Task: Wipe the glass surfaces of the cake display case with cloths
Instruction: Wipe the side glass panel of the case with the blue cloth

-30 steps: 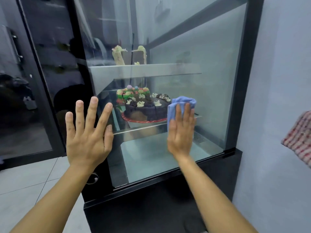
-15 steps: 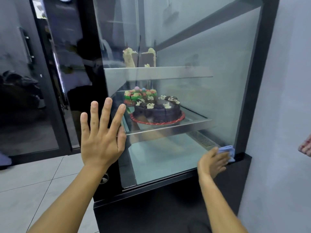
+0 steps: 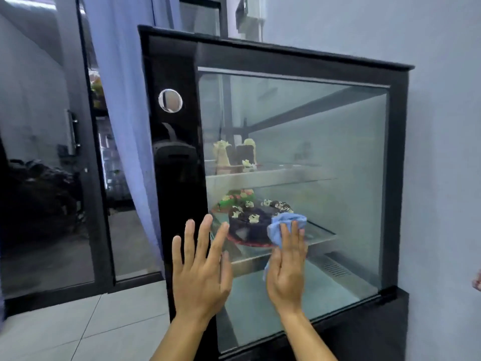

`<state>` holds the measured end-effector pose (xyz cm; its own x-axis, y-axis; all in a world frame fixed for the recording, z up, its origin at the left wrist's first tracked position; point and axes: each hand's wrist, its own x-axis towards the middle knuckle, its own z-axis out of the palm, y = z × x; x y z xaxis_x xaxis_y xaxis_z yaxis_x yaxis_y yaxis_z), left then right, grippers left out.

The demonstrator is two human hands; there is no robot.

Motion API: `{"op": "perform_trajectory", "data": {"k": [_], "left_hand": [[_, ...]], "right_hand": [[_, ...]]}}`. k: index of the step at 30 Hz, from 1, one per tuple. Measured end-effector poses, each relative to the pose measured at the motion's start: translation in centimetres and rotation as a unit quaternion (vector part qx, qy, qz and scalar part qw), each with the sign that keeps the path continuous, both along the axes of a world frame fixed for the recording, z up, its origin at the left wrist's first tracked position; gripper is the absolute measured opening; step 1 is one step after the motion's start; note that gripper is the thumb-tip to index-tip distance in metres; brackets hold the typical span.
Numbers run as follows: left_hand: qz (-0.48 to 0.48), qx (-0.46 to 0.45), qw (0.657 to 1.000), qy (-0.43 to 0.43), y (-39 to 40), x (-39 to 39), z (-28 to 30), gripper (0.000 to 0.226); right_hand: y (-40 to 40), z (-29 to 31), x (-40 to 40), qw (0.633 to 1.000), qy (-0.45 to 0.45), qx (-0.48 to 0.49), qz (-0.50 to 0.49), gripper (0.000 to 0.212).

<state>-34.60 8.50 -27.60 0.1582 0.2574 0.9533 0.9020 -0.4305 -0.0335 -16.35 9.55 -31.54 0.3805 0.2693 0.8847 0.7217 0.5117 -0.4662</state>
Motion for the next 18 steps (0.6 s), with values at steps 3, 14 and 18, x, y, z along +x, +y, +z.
{"op": "perform_trajectory", "data": {"k": [3,14,18], "left_hand": [[-0.082,-0.003,0.997,0.011,-1.5,1.0,6.5,0.067],[-0.132,-0.026,0.989,-0.057,-3.0,-1.6,43.9,0.039],[-0.106,-0.403,0.907,-0.06,-1.1,-1.9,47.6,0.039]], "right_hand": [[-2.0,10.8,-0.4,0.965,0.223,0.088,0.109,0.052],[-3.6,44.8,-4.8,0.994,-0.113,0.005,-0.008,0.051],[-3.3,46.8,-5.2,0.942,-0.217,-0.248,-0.06,0.035]]}}
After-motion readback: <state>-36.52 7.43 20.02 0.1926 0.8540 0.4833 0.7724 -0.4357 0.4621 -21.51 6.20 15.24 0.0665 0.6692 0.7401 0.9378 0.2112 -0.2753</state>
